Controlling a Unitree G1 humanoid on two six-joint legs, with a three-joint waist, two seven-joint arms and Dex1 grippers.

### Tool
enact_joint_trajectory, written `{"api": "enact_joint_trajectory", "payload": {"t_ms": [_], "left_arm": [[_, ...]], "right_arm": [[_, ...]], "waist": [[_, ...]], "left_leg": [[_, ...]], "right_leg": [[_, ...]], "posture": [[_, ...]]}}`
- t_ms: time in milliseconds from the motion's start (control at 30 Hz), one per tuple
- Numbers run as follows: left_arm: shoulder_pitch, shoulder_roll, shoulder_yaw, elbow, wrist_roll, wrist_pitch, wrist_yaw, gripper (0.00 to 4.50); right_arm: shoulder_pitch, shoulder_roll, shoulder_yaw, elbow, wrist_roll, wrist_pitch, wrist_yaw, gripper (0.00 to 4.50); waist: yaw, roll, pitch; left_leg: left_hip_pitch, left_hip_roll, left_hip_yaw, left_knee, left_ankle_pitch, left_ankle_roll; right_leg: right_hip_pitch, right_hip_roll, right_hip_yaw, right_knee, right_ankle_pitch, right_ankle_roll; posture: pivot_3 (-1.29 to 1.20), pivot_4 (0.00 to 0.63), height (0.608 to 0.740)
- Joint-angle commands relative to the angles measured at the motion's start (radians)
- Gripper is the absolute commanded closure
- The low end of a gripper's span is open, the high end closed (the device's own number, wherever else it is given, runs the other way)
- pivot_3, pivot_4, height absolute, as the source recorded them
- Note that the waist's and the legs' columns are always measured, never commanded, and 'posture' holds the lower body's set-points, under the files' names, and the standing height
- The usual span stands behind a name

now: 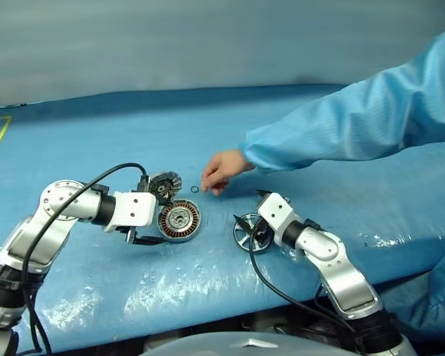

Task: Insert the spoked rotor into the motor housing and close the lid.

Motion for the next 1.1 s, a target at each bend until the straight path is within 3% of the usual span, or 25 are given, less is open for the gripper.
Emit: {"api": "enact_joint_trajectory", "payload": {"t_ms": [33,1100], "left_arm": [[0.008,0.018,0.032,-0.050,-0.013,0.012,0.021,0.59],[-0.001,-0.014,0.004,-0.021,-0.010,0.024,0.069,0.59]], "right_arm": [[-0.018,-0.009,-0.005,-0.001,-0.001,-0.017,0.008,0.00],[-0.008,-0.016,-0.018,-0.011,0.001,-0.016,-0.002,0.00]], "waist": [[0.000,0.000,0.000],[-0.001,0.000,0.001]], "left_leg": [[0.000,0.000,0.000,0.000,0.000,0.000],[0.000,0.000,0.000,0.000,0.000,0.000]], "right_leg": [[0.000,0.000,0.000,0.000,0.000,0.000],[0.000,0.000,0.000,0.000,0.000,0.000]], "posture": [[0.00,0.150,0.740],[0.00,0.150,0.740]]}}
